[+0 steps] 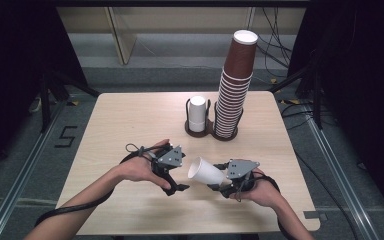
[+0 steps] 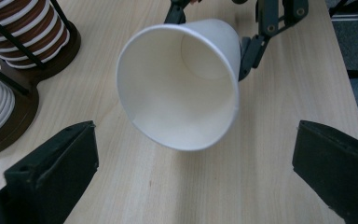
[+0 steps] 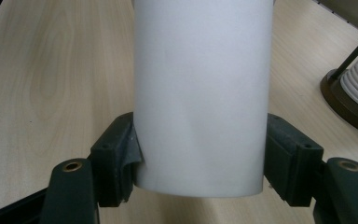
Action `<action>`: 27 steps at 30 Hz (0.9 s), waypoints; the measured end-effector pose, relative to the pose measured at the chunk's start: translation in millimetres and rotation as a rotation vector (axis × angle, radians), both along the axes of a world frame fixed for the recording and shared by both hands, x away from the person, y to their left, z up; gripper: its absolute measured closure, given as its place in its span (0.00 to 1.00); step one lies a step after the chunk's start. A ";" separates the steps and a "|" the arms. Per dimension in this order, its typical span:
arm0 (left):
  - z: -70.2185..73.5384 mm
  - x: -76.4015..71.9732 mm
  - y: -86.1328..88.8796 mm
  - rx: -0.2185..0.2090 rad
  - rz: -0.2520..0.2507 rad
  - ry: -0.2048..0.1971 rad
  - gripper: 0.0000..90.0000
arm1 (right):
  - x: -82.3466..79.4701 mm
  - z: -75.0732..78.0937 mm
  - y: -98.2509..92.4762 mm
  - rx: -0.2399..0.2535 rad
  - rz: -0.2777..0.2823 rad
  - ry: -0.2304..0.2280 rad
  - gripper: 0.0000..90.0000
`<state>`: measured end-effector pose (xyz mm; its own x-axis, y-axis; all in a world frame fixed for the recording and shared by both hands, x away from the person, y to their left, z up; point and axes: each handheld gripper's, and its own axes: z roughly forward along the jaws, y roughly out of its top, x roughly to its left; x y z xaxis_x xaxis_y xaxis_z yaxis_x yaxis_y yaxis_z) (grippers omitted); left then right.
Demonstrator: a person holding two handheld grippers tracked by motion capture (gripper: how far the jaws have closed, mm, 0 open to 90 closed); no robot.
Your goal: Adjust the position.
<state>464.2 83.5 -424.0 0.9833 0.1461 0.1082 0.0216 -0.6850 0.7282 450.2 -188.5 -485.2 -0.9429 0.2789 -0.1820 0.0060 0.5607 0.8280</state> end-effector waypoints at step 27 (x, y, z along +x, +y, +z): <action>-15.1 13.3 -25.4 -0.015 -0.034 0.081 0.03 | -6.0 0.0 8.2 0.010 0.046 -0.021 0.38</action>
<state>477.5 58.0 -439.1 0.9932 0.1134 0.0259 0.0579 -0.6756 0.7350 444.2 -180.4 -485.1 -0.9506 0.2376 -0.1998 -0.0372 0.5518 0.8332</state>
